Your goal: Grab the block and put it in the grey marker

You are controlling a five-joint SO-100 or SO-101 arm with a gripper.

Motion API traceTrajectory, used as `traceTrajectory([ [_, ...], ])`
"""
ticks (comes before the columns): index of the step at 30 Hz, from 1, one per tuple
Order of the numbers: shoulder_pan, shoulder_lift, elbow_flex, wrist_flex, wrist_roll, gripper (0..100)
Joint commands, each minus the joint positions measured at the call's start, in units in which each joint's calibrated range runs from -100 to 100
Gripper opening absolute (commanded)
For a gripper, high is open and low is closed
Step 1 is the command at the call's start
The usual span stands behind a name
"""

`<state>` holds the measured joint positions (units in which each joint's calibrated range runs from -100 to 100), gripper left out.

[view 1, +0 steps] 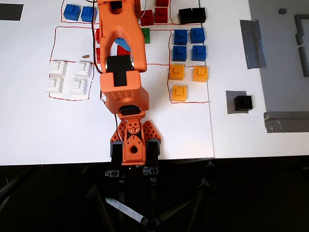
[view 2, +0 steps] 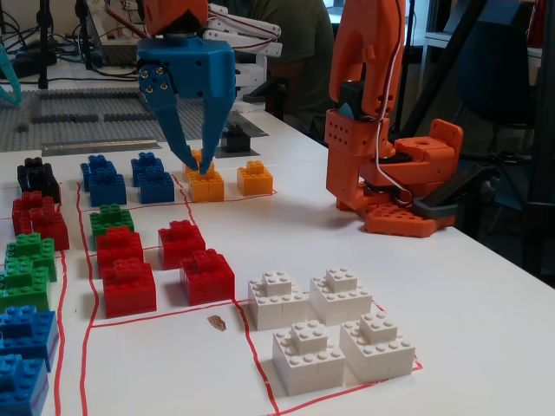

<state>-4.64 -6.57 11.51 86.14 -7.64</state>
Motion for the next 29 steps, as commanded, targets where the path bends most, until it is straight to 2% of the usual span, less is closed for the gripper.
traceTrajectory([
  [1,0.9,-5.8,-6.6,-0.7,0.4,0],
  [29,0.0,-4.0,-7.1,-0.7,0.7,0],
])
